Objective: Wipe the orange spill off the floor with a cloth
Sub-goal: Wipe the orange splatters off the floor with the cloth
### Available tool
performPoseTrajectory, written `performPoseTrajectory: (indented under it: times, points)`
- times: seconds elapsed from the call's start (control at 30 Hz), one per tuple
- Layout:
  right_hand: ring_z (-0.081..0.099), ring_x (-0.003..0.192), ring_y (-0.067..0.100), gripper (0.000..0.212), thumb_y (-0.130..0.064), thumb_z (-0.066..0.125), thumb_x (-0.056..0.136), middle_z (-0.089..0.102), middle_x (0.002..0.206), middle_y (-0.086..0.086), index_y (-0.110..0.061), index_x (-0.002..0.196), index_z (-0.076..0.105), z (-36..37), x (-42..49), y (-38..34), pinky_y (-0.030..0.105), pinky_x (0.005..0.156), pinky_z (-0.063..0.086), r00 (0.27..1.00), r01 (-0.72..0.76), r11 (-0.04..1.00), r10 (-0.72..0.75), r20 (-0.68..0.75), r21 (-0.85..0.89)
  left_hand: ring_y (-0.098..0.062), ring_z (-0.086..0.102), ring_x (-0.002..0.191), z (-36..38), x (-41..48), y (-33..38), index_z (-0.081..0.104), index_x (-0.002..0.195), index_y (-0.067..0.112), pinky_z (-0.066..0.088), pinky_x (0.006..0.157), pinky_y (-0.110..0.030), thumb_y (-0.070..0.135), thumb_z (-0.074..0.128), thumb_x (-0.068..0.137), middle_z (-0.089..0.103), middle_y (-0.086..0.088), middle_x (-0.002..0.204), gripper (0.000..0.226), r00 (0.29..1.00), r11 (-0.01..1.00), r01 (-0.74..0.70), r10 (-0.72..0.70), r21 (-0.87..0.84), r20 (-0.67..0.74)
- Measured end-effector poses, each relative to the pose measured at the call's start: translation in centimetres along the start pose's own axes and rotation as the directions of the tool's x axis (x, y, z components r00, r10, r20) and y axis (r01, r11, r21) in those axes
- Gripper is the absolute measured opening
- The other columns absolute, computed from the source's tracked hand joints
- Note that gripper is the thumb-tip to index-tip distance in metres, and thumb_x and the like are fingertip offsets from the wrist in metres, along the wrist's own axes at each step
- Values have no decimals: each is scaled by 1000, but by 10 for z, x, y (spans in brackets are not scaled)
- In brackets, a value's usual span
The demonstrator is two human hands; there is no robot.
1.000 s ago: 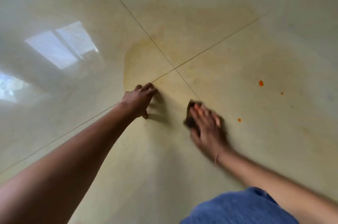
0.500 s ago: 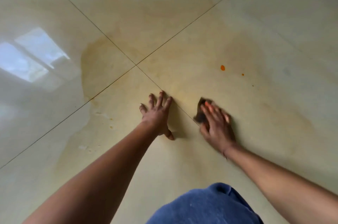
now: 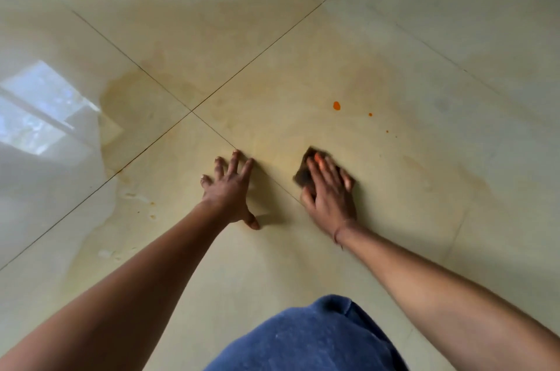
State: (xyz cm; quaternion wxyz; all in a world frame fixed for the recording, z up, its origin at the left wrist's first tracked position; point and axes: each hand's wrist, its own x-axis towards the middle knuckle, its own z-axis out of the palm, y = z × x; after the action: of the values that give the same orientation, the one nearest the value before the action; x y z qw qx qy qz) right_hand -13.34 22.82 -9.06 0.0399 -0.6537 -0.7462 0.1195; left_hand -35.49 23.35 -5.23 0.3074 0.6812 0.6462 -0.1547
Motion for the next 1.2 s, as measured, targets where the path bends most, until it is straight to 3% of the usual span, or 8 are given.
performPoseTrajectory:
  times: [0.13,0.23,0.3,0.5,0.63,0.77,1.0,1.2]
  points:
    - [25,144,18,69,-42,43,82,33,154,2,-21,147,35,-10,-66,49,47,112,23,961,253,967,-248,121,-26,-38,-13,145,-1,-9,14,-8,152,29,15,113,-63,44,87,59,-22,-5,159,134,975,964,-194,210,183,-74]
    - [28,142,20,71,-46,32,80,35,153,4,-18,144,41,-21,-4,70,41,113,18,998,-54,998,54,33,-28,-35,-14,145,5,-10,36,-6,152,32,13,114,-61,49,82,64,-22,-1,159,125,926,886,-358,378,294,-12]
    - [26,143,20,72,-46,29,80,34,154,6,-17,144,41,-20,6,70,40,114,15,987,-160,987,161,-23,10,-33,-12,146,10,-5,54,-1,153,33,14,114,-59,56,78,65,-17,0,160,121,927,902,-366,374,227,11]
    - [29,141,21,66,-40,43,82,37,152,5,-18,145,40,-16,-87,105,46,113,22,997,78,997,-78,23,-4,-37,-14,145,26,-9,86,-6,152,27,20,112,-59,69,73,61,-22,-4,158,128,958,927,-286,270,242,96]
    - [35,138,22,66,-42,39,78,43,148,8,-15,138,48,-22,-27,116,42,109,21,977,-197,980,198,-78,15,-44,-3,143,33,-5,105,0,151,23,36,103,-60,78,68,57,-12,-7,159,128,976,927,-217,209,306,60]
    - [29,142,22,66,-41,42,83,36,152,6,-17,144,40,-22,-101,116,45,113,20,999,-34,999,34,6,-1,-41,16,138,25,-4,115,12,147,19,54,83,-52,74,69,61,8,-8,154,117,982,922,-187,183,340,43]
    - [34,139,25,68,-43,35,80,41,149,9,-15,140,46,-27,-24,134,46,110,23,948,-312,950,313,-50,20,-42,-1,145,1,18,125,3,152,20,27,108,-61,71,68,65,-10,-7,160,120,972,928,-210,232,307,-38]
    - [22,144,20,69,-46,34,83,31,155,6,-18,146,36,-32,-75,158,40,114,12,993,-115,992,116,29,-55,-40,-4,145,-24,62,115,-3,152,21,19,110,-62,76,72,54,-15,-6,160,135,984,965,-118,146,233,-104]
